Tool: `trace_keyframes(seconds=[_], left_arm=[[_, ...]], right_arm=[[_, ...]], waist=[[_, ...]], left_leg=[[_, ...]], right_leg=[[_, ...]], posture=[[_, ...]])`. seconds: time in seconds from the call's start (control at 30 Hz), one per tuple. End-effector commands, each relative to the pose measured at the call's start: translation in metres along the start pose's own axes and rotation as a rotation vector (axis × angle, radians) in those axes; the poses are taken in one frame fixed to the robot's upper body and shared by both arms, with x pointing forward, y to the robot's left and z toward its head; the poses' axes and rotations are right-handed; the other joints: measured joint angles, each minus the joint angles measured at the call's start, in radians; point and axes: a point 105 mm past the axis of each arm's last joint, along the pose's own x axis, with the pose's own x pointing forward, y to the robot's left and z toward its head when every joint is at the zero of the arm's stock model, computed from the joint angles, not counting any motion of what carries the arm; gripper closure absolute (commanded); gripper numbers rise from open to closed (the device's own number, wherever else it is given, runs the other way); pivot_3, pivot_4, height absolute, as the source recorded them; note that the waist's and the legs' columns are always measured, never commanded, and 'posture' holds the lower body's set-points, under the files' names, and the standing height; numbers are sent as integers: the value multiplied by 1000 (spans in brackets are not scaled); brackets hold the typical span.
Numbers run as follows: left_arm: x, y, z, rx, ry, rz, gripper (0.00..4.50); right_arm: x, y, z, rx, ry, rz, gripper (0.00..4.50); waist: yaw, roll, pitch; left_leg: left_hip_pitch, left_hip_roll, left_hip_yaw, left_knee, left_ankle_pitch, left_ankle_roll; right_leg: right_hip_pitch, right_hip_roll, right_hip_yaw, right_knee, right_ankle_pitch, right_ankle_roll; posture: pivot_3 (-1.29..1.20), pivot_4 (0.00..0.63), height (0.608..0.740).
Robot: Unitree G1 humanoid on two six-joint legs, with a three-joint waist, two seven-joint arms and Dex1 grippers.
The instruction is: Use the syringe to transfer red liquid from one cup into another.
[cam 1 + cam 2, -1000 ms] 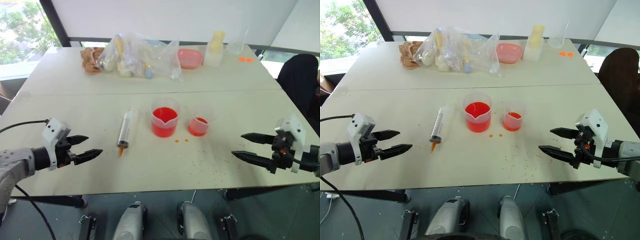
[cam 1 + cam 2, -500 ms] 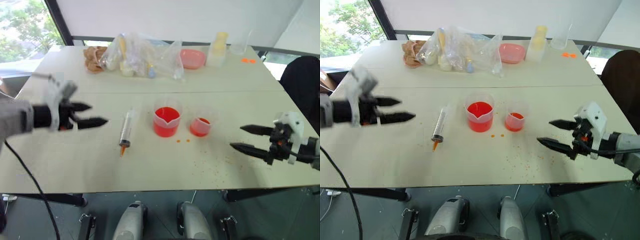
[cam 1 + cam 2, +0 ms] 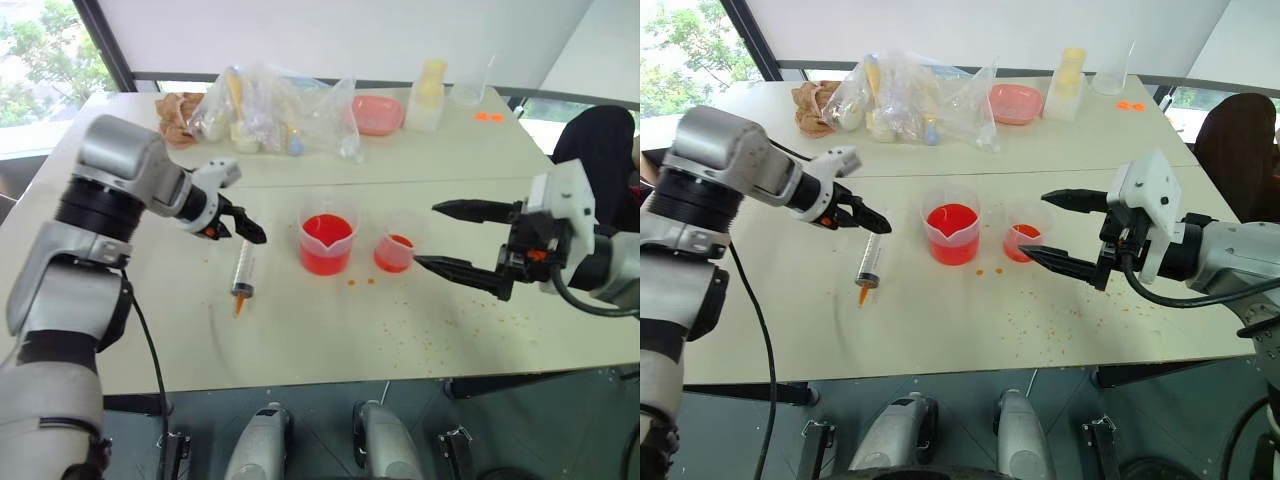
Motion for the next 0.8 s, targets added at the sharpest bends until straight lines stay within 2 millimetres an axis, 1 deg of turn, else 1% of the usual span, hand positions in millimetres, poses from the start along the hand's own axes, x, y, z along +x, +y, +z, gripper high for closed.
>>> trace_keyframes(seconds=[0.03, 0.13, 0.2, 0.3, 0.33, 0.47, 0.5, 0.6, 0.7, 0.73, 0.77, 0.8], left_arm=[[6, 2, 1, -17, 6, 17, 21], [24, 7, 0, -33, 18, 51, 21], [32, 8, 1, -41, 13, 65, 21], [43, 3, 3, -17, 6, 56, 796], [45, 2, 4, -9, 4, 59, 1118], [49, 2, 3, -5, 3, 67, 2709], [49, 2, 4, -6, -2, 72, 2950], [46, 2, 6, -15, -20, 66, 3056], [32, -1, 19, -26, -90, 35, 3064], [11, 2, 42, 16, -213, 49, 3064], [-16, 4, 67, 74, -358, 85, 3064], [-45, 3, 89, 120, -503, 101, 3064]], right_arm=[[-5, 0, 1, -16, -14, -37, 512], [-5, 0, 1, -5, -30, -49, 512], [-5, 0, 2, -1, -39, -55, 512], [-5, -1, 0, -3, -26, -62, 512], [-6, -1, -1, -3, -24, -64, 512], [-7, -1, -1, -2, -25, -67, 512], [-7, -1, -1, -1, -24, -68, 512], [-7, -1, -3, 4, -19, -68, 512], [-6, -1, -6, 8, -13, -69, 512], [-10, -3, -5, 13, -17, -85, 512], [-14, -7, -4, 21, -26, -105, 512], [-19, -12, -1, 29, -46, -130, 512]], waist=[[3, 0, 0], [4, 0, 0], [5, 0, 0], [12, 1, -1], [15, 1, -1], [24, 1, -1], [24, 1, -1], [24, 1, -1], [22, 0, -1], [22, 0, 0], [22, 0, 0], [22, -3, 2]], left_leg=[[0, 0, 0, 0, 0, 0], [0, 0, 0, 0, 0, 0], [0, 0, 0, 0, 0, 0], [1, 0, 0, 0, 0, 0], [1, 0, 0, 0, 0, 0], [1, 0, 0, 1, 0, 0], [1, 0, 0, 1, 0, 0], [1, 0, 0, 1, 0, 0], [1, 0, 0, 2, 0, 0], [1, 0, 0, 2, 0, 0], [1, 0, 0, 2, 0, 0], [1, 0, 0, 2, 0, 0]], right_leg=[[0, 0, 0, 0, 0, 0], [0, 0, 0, 0, 0, 0], [0, -1, 0, 0, 0, 0], [1, -1, 0, 1, 0, 0], [1, -1, 0, 1, 0, 0], [1, -1, 1, 1, 0, 0], [1, -2, 1, 1, 0, 0], [1, -2, 1, 1, 0, 0], [1, -2, 1, 3, 0, 0], [1, -2, 0, 3, 0, 0], [1, -2, 0, 4, 0, 0], [0, -2, 0, 4, 0, 0]], posture=[[0, 150, 740], [0, 150, 740], [0, 150, 740], [0, 150, 740], [0, 150, 740], [0, 150, 740], [0, 150, 740], [0, 150, 740], [0, 150, 740], [0, 150, 740], [0, 150, 740], [0, 150, 740]])
